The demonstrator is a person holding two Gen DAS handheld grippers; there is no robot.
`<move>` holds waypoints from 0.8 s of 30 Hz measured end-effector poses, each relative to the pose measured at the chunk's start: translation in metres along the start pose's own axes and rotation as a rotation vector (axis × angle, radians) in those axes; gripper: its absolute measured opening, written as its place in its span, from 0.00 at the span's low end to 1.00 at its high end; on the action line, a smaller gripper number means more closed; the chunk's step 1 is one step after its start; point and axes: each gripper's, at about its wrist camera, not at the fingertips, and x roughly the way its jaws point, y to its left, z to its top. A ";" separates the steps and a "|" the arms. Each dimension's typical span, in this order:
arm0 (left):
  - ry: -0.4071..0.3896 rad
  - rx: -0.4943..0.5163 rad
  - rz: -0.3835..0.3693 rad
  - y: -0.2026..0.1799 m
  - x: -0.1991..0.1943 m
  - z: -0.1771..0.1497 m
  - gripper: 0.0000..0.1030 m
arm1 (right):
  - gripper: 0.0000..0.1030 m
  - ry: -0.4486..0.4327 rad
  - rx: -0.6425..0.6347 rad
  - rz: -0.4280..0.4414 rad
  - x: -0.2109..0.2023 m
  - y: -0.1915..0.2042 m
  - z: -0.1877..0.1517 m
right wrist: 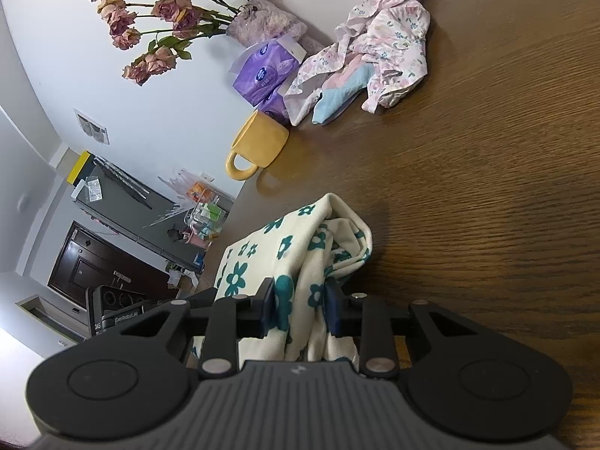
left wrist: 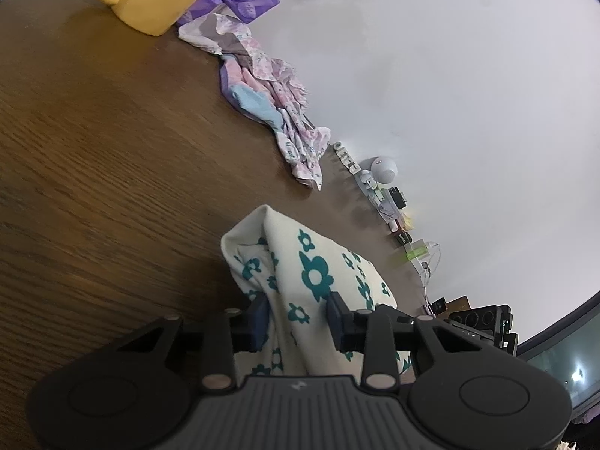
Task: Fold clothes
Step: 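Lift the flowered bundle off the table with both grippers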
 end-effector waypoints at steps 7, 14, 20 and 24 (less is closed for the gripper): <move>-0.007 0.033 -0.010 -0.017 0.005 -0.004 0.30 | 0.26 -0.029 -0.008 -0.012 -0.015 0.006 -0.002; -0.031 0.080 -0.038 -0.043 0.008 -0.006 0.28 | 0.26 -0.084 -0.047 -0.024 -0.043 0.022 0.001; -0.061 0.125 -0.074 -0.080 0.013 0.004 0.27 | 0.26 -0.142 -0.081 -0.030 -0.076 0.040 0.017; -0.066 0.145 -0.100 -0.108 0.022 0.016 0.27 | 0.26 -0.184 -0.096 -0.038 -0.099 0.050 0.032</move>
